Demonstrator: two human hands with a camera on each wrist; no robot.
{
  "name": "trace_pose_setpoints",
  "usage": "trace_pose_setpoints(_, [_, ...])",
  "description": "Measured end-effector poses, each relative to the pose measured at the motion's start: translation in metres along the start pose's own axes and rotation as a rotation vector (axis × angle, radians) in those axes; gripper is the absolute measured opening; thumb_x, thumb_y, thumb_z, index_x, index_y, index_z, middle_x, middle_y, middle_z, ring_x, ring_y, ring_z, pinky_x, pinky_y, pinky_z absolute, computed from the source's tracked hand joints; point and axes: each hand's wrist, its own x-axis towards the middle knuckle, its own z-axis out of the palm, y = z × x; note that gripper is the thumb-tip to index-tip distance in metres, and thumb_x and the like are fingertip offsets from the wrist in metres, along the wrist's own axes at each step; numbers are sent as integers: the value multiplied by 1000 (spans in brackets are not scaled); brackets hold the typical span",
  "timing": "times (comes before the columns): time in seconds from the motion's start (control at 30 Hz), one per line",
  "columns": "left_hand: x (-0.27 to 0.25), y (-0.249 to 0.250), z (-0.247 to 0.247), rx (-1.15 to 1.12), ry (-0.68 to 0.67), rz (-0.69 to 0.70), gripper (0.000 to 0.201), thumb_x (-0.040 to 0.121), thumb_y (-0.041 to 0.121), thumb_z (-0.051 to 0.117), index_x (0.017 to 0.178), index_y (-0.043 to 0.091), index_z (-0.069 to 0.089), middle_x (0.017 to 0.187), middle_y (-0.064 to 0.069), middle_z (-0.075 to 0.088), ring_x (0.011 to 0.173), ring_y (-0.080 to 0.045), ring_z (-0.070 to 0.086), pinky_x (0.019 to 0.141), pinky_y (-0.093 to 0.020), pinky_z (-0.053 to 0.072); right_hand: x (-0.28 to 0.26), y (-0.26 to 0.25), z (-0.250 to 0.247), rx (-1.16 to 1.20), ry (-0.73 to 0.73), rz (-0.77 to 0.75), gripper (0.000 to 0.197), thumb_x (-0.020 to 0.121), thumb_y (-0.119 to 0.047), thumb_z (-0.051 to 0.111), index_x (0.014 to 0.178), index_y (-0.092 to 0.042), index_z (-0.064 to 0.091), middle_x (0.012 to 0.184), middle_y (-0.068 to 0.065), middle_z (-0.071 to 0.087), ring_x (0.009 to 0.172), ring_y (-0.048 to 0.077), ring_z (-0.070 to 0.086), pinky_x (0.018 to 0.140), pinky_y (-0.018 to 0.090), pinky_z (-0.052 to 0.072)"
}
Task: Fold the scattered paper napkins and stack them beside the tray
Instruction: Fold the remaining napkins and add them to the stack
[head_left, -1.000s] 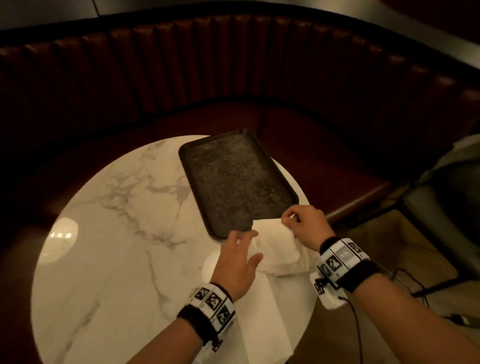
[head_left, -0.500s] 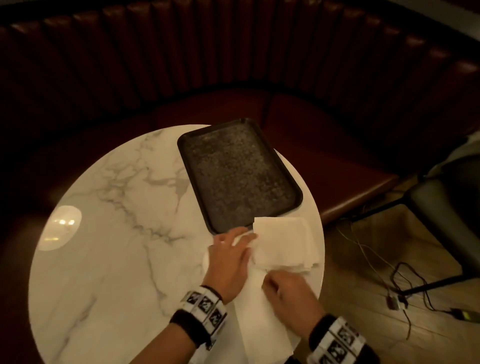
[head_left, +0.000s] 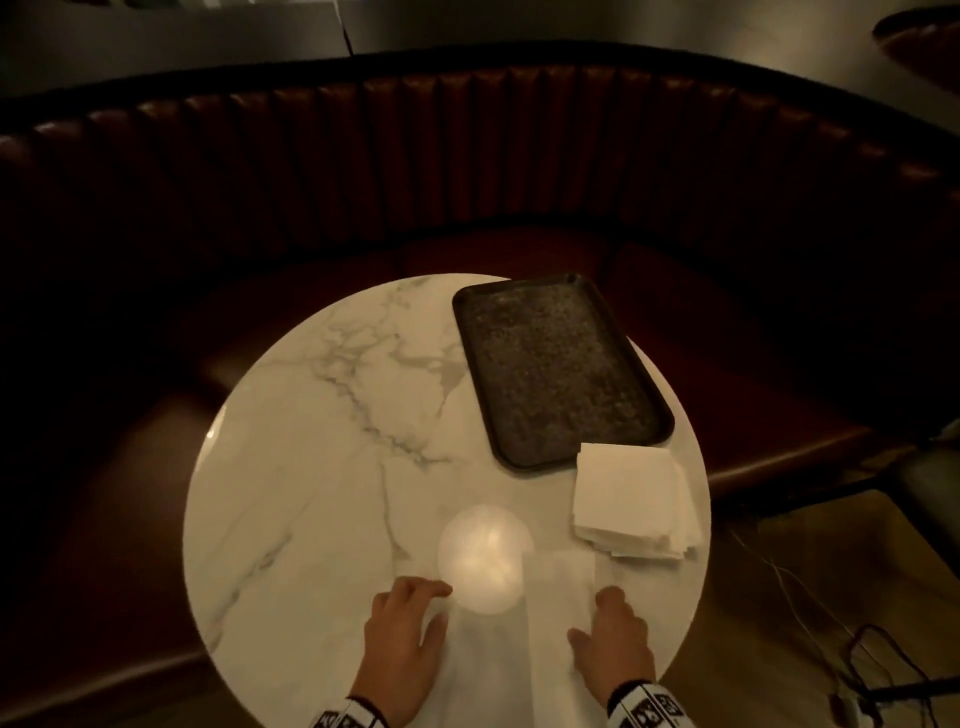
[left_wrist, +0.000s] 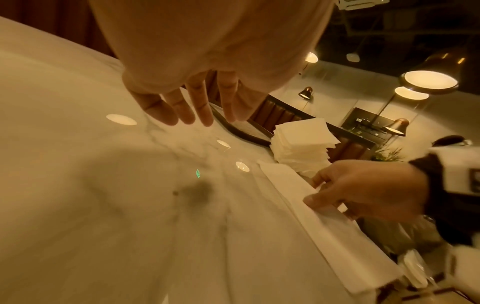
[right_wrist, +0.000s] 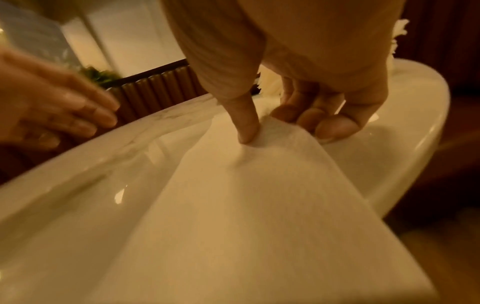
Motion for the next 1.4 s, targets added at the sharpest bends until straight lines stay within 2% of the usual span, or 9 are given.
trace_pose_setpoints(0.17, [-17, -4, 2, -3, -184, -73, 36, 70, 59, 30, 102, 62, 43, 106, 33, 38, 103, -6, 49, 88, -21, 40, -13, -17, -8, 11, -91, -104, 21, 81, -19, 56, 79, -25, 36, 104, 4, 48, 93, 22, 48, 86, 28, 45])
trace_pose_setpoints(0.27, [-16, 6, -11, -236, -163, -75, 27, 84, 45, 56, 104, 58, 44, 106, 20, 54, 86, 2, 58, 82, -8, 42, -29, -40, -18, 231, -195, -277, 33, 72, -20, 68, 92, -22, 41, 94, -1, 62, 85, 16, 60, 70, 14, 48])
trace_pose_setpoints(0.4, [-10, 37, -52, -587, -99, -143, 38, 92, 37, 63, 125, 29, 47, 108, 1, 64, 78, 4, 64, 78, -17, 52, -63, -93, -53, 674, -320, -439, 48, 69, -5, 80, 108, -17, 56, 97, 6, 75, 90, 23, 72, 85, 44, 57])
trace_pose_setpoints(0.5, [-11, 63, -94, -920, -102, -168, 46, 83, 41, 65, 121, 18, 55, 107, -6, 72, 89, -13, 71, 73, -32, 57, -85, -130, -83, 921, -476, -586, 52, 70, 1, 79, 117, -6, 58, 108, 16, 72, 101, 34, 68, 89, 51, 54])
trace_pose_setpoints(0.6, [-16, 80, -127, -1050, -18, -85, 43, 80, 32, 70, 115, 8, 63, 109, -9, 74, 99, -27, 71, 83, -43, 57, -97, -150, -96, 988, -501, -633, 51, 71, -6, 77, 118, -4, 59, 113, 18, 70, 106, 38, 66, 92, 53, 52])
trace_pose_setpoints(0.8, [-25, 91, -156, -934, 239, 58, 28, 80, 23, 73, 99, 3, 67, 97, -13, 75, 91, -35, 72, 79, -46, 60, -118, -154, -101, 920, -468, -650, 27, 91, -4, 58, 116, -13, 64, 110, 6, 73, 103, 27, 69, 90, 46, 55])
trace_pose_setpoints(1.07, [-37, 103, -173, -907, 179, 155, 16, 87, -5, 64, 100, 2, 66, 95, -10, 75, 87, -25, 73, 73, -32, 59, -125, -151, -121, 892, -434, -701, 27, 94, -2, 51, 112, -14, 67, 108, 5, 74, 102, 23, 69, 87, 38, 57])
trace_pose_setpoints(1.23, [-29, 113, -182, -862, 253, 228, 15, 84, -5, 68, 95, 5, 72, 95, -23, 70, 85, -41, 67, 73, -53, 54, -126, -153, -136, 956, -419, -758, 29, 93, 5, 49, 109, -8, 70, 108, 14, 72, 99, 29, 68, 86, 38, 56])
trace_pose_setpoints(1.4, [-26, 122, -197, -943, 252, 286, 8, 79, -14, 68, 80, -6, 71, 79, -17, 69, 73, -18, 66, 65, -26, 54, -131, -156, -152, 957, -306, -850, 37, 88, 10, 54, 82, -16, 79, 89, 8, 76, 83, 21, 71, 71, 29, 57])
